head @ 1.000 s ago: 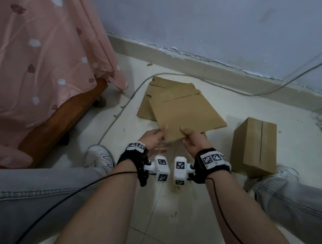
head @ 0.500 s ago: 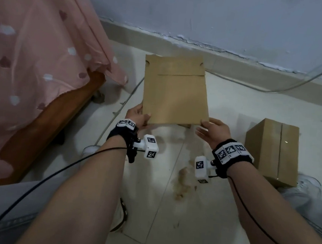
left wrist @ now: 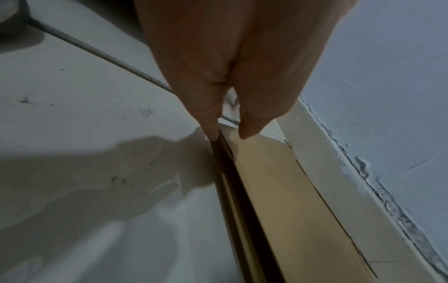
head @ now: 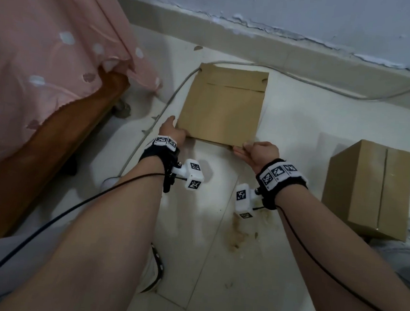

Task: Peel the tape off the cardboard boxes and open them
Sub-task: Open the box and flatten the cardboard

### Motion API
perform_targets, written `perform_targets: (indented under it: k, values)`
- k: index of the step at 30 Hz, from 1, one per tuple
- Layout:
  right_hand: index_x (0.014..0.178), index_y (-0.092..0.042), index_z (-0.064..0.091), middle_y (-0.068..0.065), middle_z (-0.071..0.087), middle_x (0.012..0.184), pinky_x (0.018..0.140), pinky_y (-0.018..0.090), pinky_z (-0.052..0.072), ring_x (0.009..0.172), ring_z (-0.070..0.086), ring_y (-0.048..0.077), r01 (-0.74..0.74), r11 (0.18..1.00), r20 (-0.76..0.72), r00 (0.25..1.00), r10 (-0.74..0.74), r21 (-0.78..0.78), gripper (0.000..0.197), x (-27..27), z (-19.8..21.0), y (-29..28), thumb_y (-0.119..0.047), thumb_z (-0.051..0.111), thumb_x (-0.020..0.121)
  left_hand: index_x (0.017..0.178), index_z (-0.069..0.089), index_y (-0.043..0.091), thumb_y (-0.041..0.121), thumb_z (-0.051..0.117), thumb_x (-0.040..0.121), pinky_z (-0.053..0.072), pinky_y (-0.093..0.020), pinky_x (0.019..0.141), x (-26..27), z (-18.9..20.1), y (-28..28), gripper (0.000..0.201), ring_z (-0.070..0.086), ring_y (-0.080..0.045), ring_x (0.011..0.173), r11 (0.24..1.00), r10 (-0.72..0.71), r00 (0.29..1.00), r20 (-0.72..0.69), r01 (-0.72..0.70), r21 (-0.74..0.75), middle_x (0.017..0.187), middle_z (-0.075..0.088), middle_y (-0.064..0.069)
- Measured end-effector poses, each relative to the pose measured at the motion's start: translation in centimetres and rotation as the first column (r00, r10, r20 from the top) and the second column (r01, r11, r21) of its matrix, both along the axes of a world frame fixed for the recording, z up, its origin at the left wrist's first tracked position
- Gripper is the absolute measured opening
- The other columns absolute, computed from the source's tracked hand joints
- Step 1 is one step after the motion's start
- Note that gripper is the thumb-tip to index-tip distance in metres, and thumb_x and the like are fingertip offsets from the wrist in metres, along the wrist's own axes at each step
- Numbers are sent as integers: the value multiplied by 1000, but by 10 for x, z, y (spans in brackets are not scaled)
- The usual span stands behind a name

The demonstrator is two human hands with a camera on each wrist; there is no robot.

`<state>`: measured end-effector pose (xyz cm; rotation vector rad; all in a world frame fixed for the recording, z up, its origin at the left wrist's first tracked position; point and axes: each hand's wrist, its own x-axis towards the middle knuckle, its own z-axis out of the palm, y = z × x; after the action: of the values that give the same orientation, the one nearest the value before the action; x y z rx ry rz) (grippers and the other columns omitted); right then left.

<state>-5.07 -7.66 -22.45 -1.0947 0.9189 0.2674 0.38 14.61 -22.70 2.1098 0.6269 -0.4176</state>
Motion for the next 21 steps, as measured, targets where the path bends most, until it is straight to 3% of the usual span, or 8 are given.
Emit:
perform_targets:
  k: [3,7,9,11,14,16,19,21]
  values:
    - [108,8,56,24,69,90,61,37,62,66,73,29,-160,963,-66,987,150,-217,22,-2,-2,-7,-4,64,92,152,34,18,11,48,94,33,-34,114,-4,-6,-1,60,37,-29,140,999,-25,998,60,22,45,155,34,-14]
    - [96,-3,65,18,70,91,74,42,60,80,70,36,-351,638,-199,933,300,-685,20,-12,3,-21,-19,55,91,151,31,27,11,44,94,35,-39,111,-14,-5,-6,61,35,-34,138,994,-15,999,33,11,107,157,19,-16]
    - [104,-7,65,15,68,101,74,30,52,90,66,33,-375,541,-247,923,296,-753,22,-25,11,-32,-21,51,93,147,35,29,13,45,91,37,-44,108,-27,1,-14,59,39,-40,130,987,41,999,31,-45,152,150,23,-18]
    - [109,-6,63,15,66,108,71,28,46,93,63,32,-341,532,-250,939,237,-775,23,-40,20,-45,-18,50,95,134,47,23,11,44,91,37,-40,102,-43,8,-27,45,40,-40,124,980,64,997,49,-72,183,141,32,-19]
    - [108,-6,57,15,62,108,73,35,51,90,60,30,-201,501,-170,980,107,-842,19,-59,40,-59,-15,48,94,114,60,17,15,46,94,41,-37,96,-62,19,-50,24,51,-39,119,992,17,999,35,-22,125,132,48,-21]
    - [109,-8,53,15,58,111,81,42,52,98,57,33,-165,343,-144,986,87,-925,21,-69,53,-70,-16,50,90,105,63,18,13,46,95,42,-32,92,-76,28,-66,20,54,-37,117,995,-58,998,14,56,81,129,56,-18]
    - [116,-8,46,18,47,121,91,45,42,110,45,37,-257,142,-253,966,46,-956,38,-89,68,-97,-20,57,82,99,63,20,11,46,95,41,-26,83,-101,42,-87,19,57,-34,114,988,-147,989,-9,147,39,124,62,-11]
    - [126,-11,42,20,40,130,100,50,35,120,39,40,-364,166,-371,928,-17,-917,59,-99,72,-119,-30,65,75,108,66,16,12,46,95,43,-26,82,-114,52,-96,24,59,-33,112,984,-177,984,-20,177,29,123,63,-10]
